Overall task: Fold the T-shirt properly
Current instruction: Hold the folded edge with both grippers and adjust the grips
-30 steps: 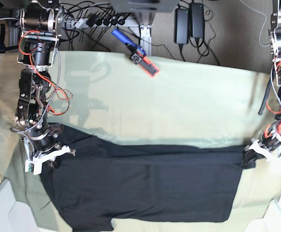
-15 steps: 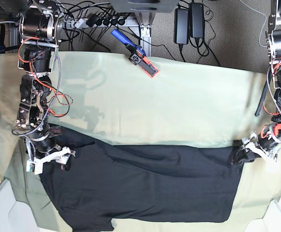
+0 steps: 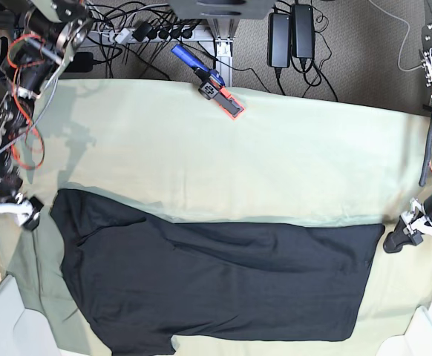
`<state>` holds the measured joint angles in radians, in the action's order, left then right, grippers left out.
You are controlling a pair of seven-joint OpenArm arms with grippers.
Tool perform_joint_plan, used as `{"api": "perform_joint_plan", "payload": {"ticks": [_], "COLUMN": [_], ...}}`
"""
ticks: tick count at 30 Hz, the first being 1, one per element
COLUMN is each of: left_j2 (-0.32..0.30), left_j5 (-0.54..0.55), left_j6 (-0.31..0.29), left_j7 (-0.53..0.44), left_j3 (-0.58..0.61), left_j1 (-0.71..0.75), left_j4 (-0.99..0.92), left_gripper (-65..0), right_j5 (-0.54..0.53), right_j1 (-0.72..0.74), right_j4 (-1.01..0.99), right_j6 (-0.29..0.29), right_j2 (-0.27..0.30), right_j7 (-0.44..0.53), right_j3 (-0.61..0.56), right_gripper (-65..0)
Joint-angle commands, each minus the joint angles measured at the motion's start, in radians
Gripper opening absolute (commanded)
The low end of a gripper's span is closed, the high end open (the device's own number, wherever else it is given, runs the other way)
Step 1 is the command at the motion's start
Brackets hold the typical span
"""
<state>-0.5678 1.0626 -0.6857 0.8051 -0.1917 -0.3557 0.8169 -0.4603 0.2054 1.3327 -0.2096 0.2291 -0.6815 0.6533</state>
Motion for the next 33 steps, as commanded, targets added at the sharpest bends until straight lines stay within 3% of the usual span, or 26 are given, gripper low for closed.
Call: {"api": "perform_joint_plan", "payload": {"ticks": [1,11,21,33], "left_j2": [-0.022,-0.023,-0.022,-0.023], "left_j5": [0.035,0.064,0.064,0.066], "left_j6": [-0.012,-0.012,-0.012,-0.012], "left_j7": [-0.013,0.008,0.008,0.008], "left_j3": [-0.005,-0.005,-0.005,-0.005], "left_j1": [-0.016,0.009,0.010,0.011], "left_j4": [0.016,0.016,0.016,0.016], "left_gripper": [-24.0,-24.0,-24.0,-24.0], "right_j5": [-0.038,-0.052,0.047,0.060], "right_j1": [0.004,-0.031,0.006,0.035], "right_j4": [0.016,-0.015,-0.017,-0.017], "right_j6": [-0.045,-0.061,-0.037,-0.029], "right_j2": [0.006,-0.105,-0.173,-0.186], "right_j7": [0.019,0.097,0.166,0.172], "right_j3": [-0.001,-0.026,-0.119,-0.119], "right_gripper": [-20.5,-20.5,-20.5,-20.5]}}
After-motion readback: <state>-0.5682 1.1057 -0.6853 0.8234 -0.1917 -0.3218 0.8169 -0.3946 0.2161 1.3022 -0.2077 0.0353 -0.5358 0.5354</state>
